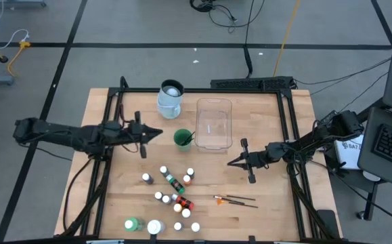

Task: Pick & Place Paint Supplies
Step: Put the yellow paintbrush into the green cup

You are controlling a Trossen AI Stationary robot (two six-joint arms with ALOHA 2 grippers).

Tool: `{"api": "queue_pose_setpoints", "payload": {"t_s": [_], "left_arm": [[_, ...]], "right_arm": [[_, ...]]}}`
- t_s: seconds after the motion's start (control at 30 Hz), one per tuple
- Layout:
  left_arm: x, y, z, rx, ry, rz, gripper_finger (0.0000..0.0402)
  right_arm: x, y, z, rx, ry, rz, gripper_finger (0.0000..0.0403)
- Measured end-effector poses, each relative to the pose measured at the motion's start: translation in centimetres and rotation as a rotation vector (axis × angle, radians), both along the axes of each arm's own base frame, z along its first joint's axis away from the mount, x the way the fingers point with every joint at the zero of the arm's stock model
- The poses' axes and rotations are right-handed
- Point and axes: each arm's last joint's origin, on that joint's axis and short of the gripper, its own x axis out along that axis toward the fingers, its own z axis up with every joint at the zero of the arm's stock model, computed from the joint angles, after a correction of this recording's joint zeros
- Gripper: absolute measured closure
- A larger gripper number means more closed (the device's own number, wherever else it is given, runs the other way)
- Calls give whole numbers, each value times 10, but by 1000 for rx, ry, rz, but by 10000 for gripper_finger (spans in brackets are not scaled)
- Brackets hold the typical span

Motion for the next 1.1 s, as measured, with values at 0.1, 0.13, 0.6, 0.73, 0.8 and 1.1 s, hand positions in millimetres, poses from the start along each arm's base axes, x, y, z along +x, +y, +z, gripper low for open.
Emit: {"api": "queue_pose_setpoints", "payload": {"t_s": [0.1, 0.13, 0.6, 0.73, 0.8, 1.1], "left_arm": [[-4, -3, -10, 2, 13, -96, 393], [-5, -4, -15, 1, 27, -119, 397], [-5, -7, -25, -51, 44, -165, 386], [-5, -9, -25, -54, 44, -184, 391], [-5, -11, -25, -54, 43, -197, 398], [-6, -17, -23, -38, 31, -235, 386]], "right_arm": [[0, 2, -1, 2, 6, 10, 403], [-1, 3, 0, -5, 4, 15, 403], [25, 97, 53, -156, 709, -121, 403], [12, 114, 75, -19, 879, -204, 403], [4, 115, 77, 76, 963, -281, 403], [-8, 117, 35, 301, 1199, -280, 352]]}}
